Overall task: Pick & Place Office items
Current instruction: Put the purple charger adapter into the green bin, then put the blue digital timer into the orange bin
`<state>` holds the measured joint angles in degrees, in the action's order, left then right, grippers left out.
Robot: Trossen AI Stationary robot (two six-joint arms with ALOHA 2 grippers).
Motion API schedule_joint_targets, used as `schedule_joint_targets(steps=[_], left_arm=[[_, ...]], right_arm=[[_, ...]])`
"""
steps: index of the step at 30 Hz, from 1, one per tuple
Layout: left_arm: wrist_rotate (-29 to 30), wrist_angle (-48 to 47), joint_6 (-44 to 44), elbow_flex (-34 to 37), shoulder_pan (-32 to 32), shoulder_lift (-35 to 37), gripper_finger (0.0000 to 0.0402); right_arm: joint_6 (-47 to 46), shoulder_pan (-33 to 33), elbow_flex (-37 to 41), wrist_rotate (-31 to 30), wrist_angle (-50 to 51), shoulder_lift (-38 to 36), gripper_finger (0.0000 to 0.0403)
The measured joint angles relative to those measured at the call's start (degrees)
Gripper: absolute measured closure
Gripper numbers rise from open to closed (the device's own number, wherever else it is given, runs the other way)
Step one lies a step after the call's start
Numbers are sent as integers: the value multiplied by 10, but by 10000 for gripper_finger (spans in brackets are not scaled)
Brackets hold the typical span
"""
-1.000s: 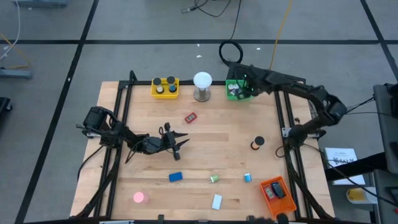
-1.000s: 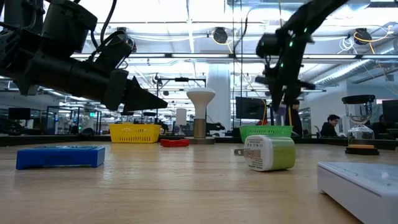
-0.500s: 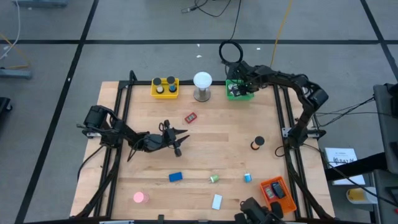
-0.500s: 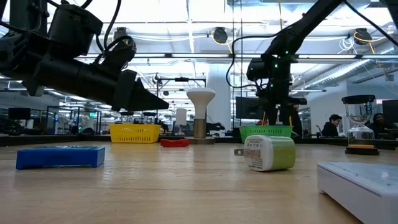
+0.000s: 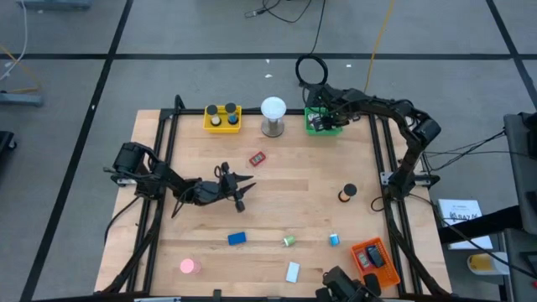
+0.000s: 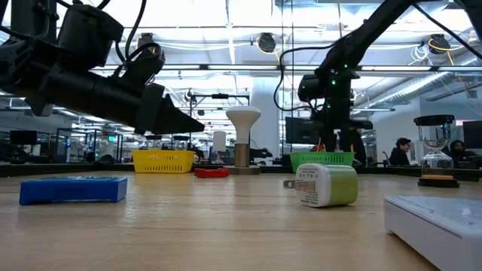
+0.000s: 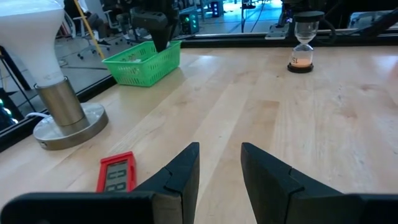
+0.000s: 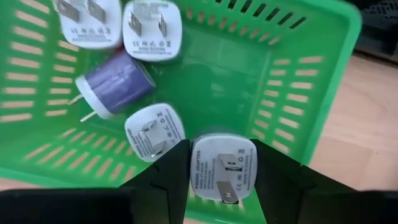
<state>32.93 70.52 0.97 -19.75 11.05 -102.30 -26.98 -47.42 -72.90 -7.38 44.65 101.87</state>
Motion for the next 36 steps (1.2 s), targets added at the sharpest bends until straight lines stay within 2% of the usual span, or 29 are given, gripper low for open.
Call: schedule_joint_targets(steps=[8,17,23,29,36], left_arm=[[0,0,0,0,0,0,282],[0,0,1,0,0,0,282],[0,0,3,0,0,0,282],[0,-1,10,0,0,0,282],[0,-5,33,0,0,0,282]], right_arm=[[10,3,1,2,-6,13,257],[11,3,1,1,-7,13,223],[24,3,1,1,-8,9,217],[57,9,1,1,-11,-23,244],[130,59,11,0,-22,-109,323]])
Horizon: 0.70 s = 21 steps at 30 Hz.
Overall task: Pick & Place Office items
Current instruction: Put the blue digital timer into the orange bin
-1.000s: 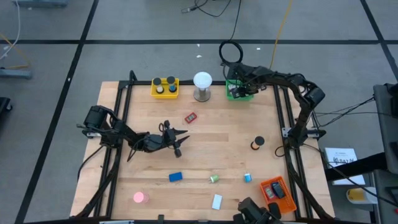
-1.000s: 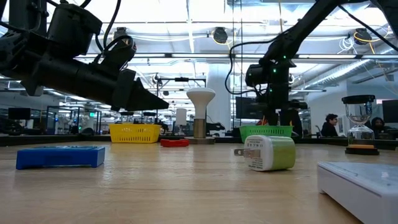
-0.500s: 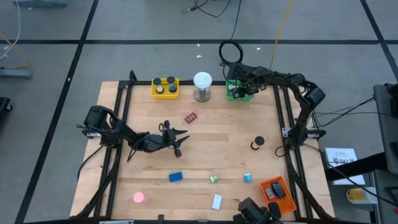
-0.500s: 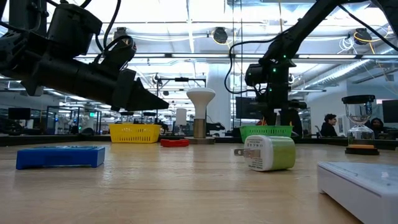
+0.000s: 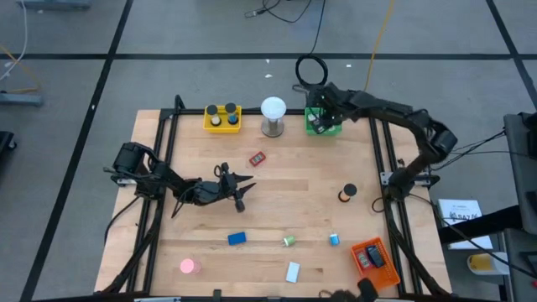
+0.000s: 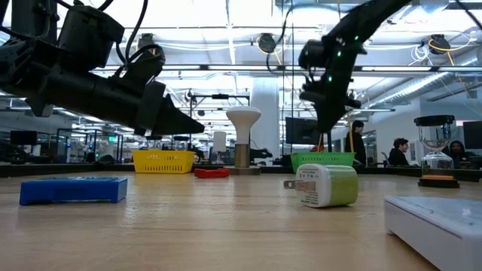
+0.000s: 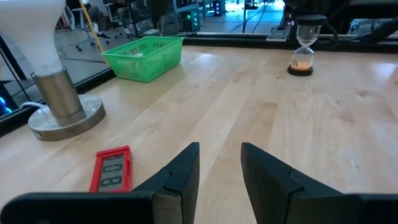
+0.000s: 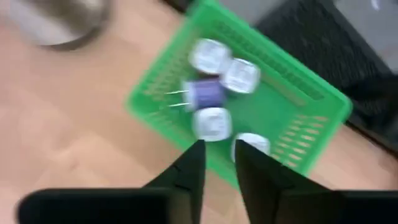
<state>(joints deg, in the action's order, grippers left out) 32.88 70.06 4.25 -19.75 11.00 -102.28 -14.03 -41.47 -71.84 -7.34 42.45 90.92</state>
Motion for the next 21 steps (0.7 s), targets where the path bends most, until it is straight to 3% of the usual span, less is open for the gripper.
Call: schedule_joint_targets(steps=[5,10,15,18,21], left_arm=[[1,-9,8,0,15,14,285],[0,-82,8,0,57,86,330],[-18,-210,60,0,98,177,393],[-61,-312,134,-8,116,213,391],[-61,-430,189,-34,149,220,386]], right_arm=[[35,67,80,24,-101,-67,390],[40,137,161,59,-206,-123,391],[29,193,215,56,-285,-157,400],[18,225,234,22,-305,-164,400],[14,252,241,-5,-298,-164,401]])
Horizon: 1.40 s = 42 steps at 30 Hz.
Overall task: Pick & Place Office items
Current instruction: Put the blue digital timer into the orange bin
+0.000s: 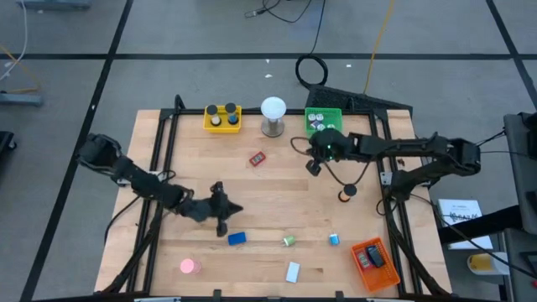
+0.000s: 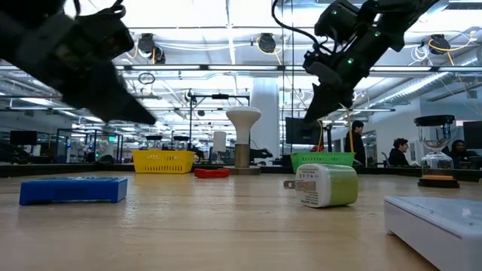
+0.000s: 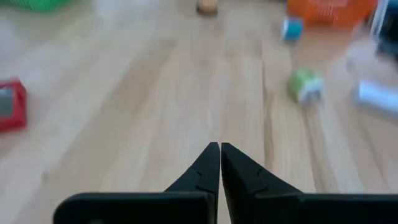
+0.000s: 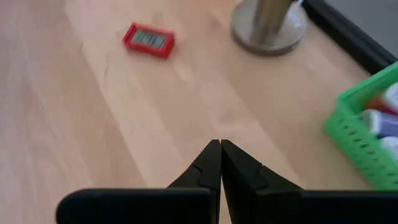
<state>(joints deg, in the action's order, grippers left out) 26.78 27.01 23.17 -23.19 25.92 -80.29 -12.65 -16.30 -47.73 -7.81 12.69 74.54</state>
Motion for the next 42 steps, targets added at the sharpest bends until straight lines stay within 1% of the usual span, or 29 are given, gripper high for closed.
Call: schedule_joint_targets(steps=[3,6,9,11,13,16,18,22,28,32,35,37,39,42], left_arm=[[29,-107,24,-38,33,-3,385],[39,-185,56,-81,52,-9,385],[24,-230,83,-121,67,-10,384],[9,-263,110,-146,80,-15,382],[2,-302,136,-169,96,-24,371],[2,-345,170,-204,117,-46,338],[1,-384,192,-221,129,-65,309],[-13,-412,211,-250,146,-108,247],[-22,-412,212,-280,158,-174,158],[-21,-418,212,-288,153,-203,117],[-23,-416,225,-289,152,-211,110],[-20,-417,234,-289,150,-216,117],[-22,-418,242,-289,149,-216,134],[-19,-419,250,-289,149,-216,172]], right_arm=[[-1,26,5,-17,-5,0,402],[-2,55,13,-51,-40,0,401],[-2,80,23,-73,-83,0,402],[-2,94,31,-74,-115,0,401],[0,106,45,-74,-149,0,399],[16,115,59,-72,-191,1,399],[17,116,60,-72,-195,0,400],[18,116,61,-72,-194,0,402],[15,116,61,-72,-197,0,399],[14,116,61,-72,-201,0,399],[14,116,61,-71,-208,0,399],[14,116,61,-71,-211,0,399],[14,116,61,-72,-215,0,399],[14,116,61,-71,-215,0,399]])
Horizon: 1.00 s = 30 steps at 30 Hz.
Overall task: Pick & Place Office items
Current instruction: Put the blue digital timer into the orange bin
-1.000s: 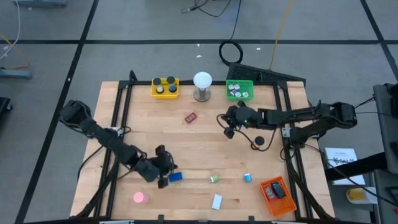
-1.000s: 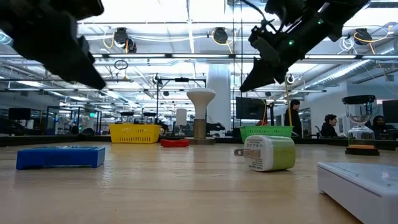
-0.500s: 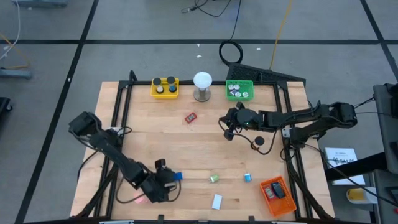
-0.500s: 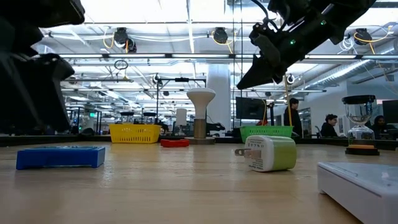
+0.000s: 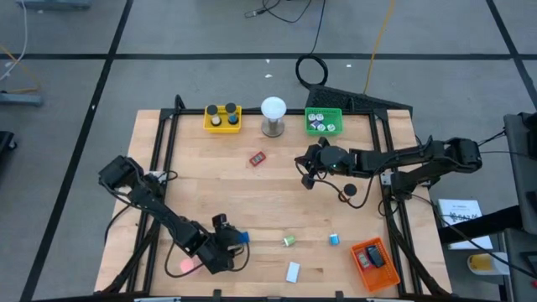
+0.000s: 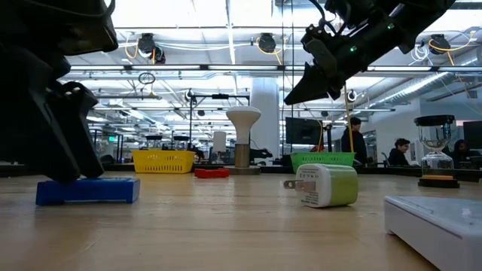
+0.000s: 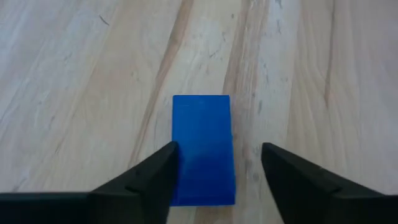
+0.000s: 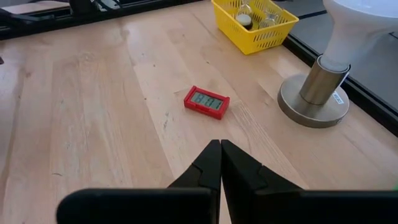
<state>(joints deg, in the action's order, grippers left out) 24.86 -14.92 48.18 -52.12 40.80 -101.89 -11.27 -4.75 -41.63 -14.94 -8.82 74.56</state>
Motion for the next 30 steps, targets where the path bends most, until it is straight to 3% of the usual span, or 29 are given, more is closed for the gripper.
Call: schedule_joint_targets(steps=[5,10,18,24,30], left_arm=[[0,0,3,0,0,0,236],[-8,-5,-5,-8,-3,-1,246],[-12,-62,-30,-68,-8,-2,168],[-14,-66,-31,-69,-16,-2,107],[-21,-68,-54,-47,-18,-2,91]], right_arm=[[0,0,0,0,0,0,399],[0,0,0,0,0,0,399],[0,0,0,0,0,0,399],[0,0,0,0,0,0,399],[0,0,0,0,0,0,399]])
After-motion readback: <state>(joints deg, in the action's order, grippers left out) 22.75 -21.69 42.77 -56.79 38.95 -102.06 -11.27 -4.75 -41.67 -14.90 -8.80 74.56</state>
